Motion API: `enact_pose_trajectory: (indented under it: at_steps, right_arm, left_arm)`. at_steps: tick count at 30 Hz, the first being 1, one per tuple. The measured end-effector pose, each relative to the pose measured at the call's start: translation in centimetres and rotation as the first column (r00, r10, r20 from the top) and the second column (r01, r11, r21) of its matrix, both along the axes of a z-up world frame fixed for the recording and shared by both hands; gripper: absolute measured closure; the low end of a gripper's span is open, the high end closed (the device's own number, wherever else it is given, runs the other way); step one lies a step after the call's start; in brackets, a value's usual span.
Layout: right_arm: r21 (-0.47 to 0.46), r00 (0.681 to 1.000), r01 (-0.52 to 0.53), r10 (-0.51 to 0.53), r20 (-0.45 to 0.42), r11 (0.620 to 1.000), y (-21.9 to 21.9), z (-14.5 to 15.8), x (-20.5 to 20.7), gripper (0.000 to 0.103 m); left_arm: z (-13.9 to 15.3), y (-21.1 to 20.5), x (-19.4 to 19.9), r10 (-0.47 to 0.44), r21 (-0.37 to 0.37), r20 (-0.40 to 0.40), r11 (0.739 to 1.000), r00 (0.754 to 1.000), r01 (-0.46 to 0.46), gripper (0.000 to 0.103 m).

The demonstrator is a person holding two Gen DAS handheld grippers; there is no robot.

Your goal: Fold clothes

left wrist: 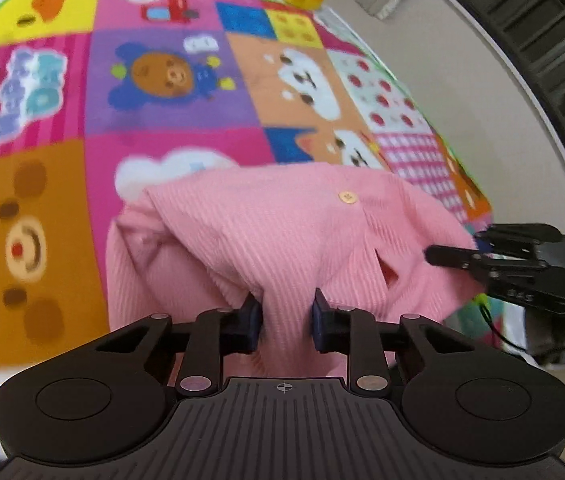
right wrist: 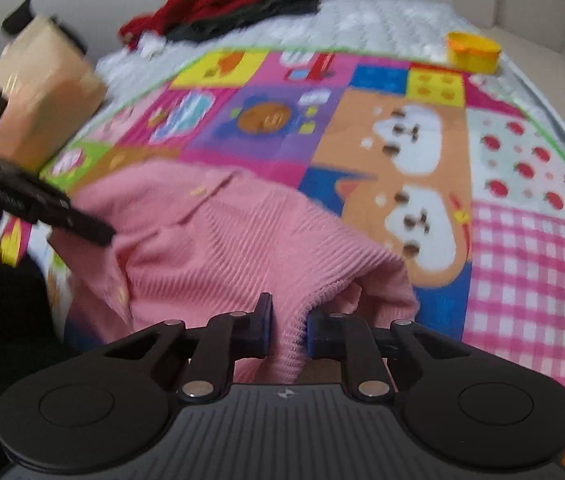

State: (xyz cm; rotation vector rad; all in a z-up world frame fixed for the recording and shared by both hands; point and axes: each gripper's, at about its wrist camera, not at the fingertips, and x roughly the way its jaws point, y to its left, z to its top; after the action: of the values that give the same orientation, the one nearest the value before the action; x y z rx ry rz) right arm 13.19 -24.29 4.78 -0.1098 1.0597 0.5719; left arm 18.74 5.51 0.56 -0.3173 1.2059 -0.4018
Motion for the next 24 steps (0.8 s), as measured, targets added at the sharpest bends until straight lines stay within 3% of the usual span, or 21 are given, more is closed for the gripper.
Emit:
enact_pose_trajectory:
  at_steps: [2,4,5,6,7,8,10,11,14,17,21,22,23,24]
  right_arm:
    - [-0.074,0.999,-0.022,0.019,-0.047,0.997,0.6,-2.1,0.2,0.080]
    - [-0.147,0.997,-0.039,0.028,-0.074,0.988,1.3,-3.9,0.4,0.062]
    - [-0.180,0.997,-0.044,0.032,-0.070,0.983,1.5,-4.5,0.5,0.056]
    - [-0.177,0.998,-0.034,0.024,-0.056,0.984,1.5,-4.5,0.8,0.047]
    - [-0.163,0.999,-0.019,0.013,-0.040,0.986,1.4,-4.2,1.3,0.042]
    - [-0.148,1.000,-0.005,0.001,-0.024,0.989,1.2,-4.0,1.8,0.039]
    - [-0.118,1.000,0.023,-0.023,0.008,0.993,1.0,-3.5,2.8,0.023]
    - [-0.102,0.999,0.037,-0.035,0.023,0.994,0.9,-3.3,3.3,0.021]
    - [-0.054,0.995,0.076,-0.073,0.068,0.996,0.6,-2.6,4.7,0.020]
    - [-0.004,0.987,0.114,-0.112,0.112,0.994,0.3,-1.9,6.2,0.022]
    - [0.001,0.989,0.115,-0.115,0.093,0.993,1.0,-4.3,8.3,0.045]
    - [-0.007,0.991,0.110,-0.109,0.078,0.994,1.2,-5.3,8.8,0.051]
    - [-0.009,0.993,0.102,-0.101,0.062,0.995,1.2,-6.1,9.0,0.057]
    - [-0.011,0.995,0.094,-0.094,0.046,0.995,1.2,-6.9,9.1,0.058]
  left_arm:
    - [-1.5,-0.7,-0.8,-0.015,0.048,-0.065,0.999,0.998,0.018,0.068]
    - [-4.0,-1.6,-1.1,-0.010,0.146,-0.147,0.989,0.989,0.032,0.064]
    - [-5.1,-1.7,-1.1,0.012,0.178,-0.180,0.984,0.984,0.020,0.058]
    - [-5.4,-1.6,-1.2,0.032,0.175,-0.194,0.985,0.980,0.003,0.055]
    - [-5.0,-1.3,-1.4,0.044,0.148,-0.196,0.989,0.980,-0.015,0.052]
    - [-4.6,-1.1,-1.5,0.055,0.114,-0.199,0.993,0.978,-0.033,0.041]
    - [-3.9,-0.1,-1.9,0.080,-0.033,-0.233,0.995,0.969,-0.090,0.023]
    - [-3.8,0.1,-2.1,0.093,-0.102,-0.262,0.987,0.960,-0.123,0.020]
    - [-4.7,-0.5,-2.3,0.104,-0.191,-0.323,0.966,0.941,-0.172,0.018]
    - [-7.4,-1.5,-2.5,0.117,-0.245,-0.409,0.941,0.905,-0.233,0.018]
    - [-11.0,-2.3,-2.1,0.157,-0.278,-0.477,0.906,0.864,-0.319,0.020]
    - [-11.4,-2.3,-1.7,0.172,-0.277,-0.475,0.902,0.863,-0.332,0.031]
    - [-11.4,-2.2,-1.2,0.185,-0.267,-0.460,0.904,0.868,-0.334,0.052]
    - [-11.5,-2.0,-0.6,0.198,-0.256,-0.446,0.906,0.873,-0.337,0.060]
